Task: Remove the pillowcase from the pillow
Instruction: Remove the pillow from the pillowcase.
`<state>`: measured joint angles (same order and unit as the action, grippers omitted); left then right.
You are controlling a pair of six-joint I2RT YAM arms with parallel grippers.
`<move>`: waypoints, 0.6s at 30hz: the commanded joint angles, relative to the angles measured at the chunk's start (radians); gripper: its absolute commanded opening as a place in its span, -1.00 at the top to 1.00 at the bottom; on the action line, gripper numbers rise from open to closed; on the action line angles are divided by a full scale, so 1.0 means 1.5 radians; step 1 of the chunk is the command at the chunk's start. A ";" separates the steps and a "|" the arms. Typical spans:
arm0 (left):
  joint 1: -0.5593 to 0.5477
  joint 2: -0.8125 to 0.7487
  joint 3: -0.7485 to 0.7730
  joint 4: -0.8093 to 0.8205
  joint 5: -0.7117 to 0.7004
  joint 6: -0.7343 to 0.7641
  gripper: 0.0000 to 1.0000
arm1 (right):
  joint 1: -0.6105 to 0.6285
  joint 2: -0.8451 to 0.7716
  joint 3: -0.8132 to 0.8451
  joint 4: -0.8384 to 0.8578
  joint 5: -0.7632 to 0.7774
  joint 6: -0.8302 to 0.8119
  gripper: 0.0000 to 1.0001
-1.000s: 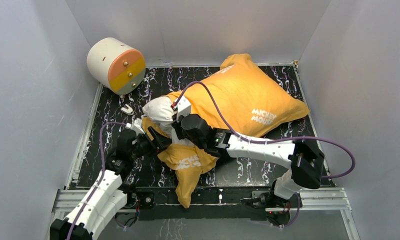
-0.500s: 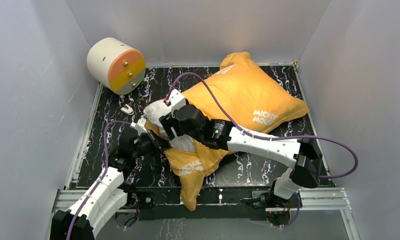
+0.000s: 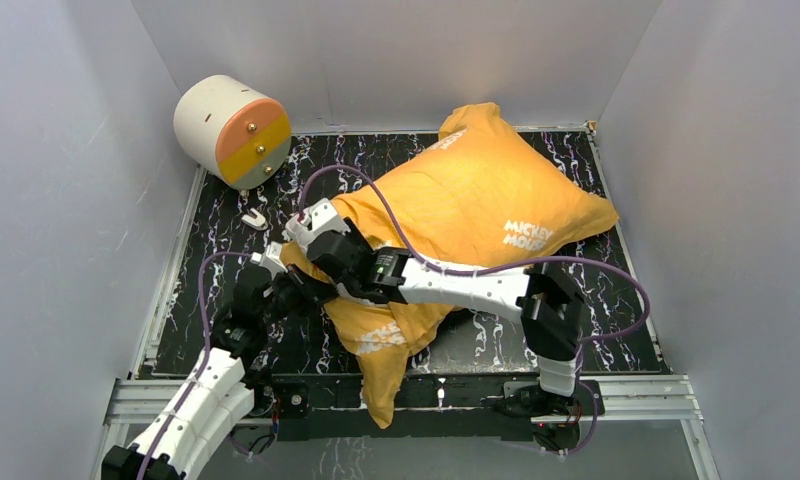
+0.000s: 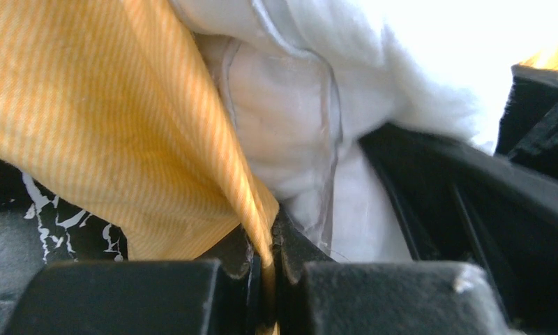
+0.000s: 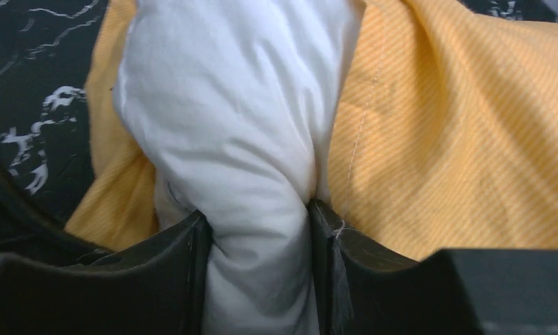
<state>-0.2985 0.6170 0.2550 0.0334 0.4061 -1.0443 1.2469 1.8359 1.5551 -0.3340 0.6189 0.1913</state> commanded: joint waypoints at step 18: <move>-0.002 0.011 0.031 -0.169 -0.102 0.021 1.00 | 0.010 -0.238 -0.116 0.659 0.175 -0.141 1.00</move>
<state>-0.2985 0.5907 0.3122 -0.0807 0.3099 -1.0382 1.2854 1.6695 1.3647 0.1242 0.8490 0.0002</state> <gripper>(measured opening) 0.014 0.129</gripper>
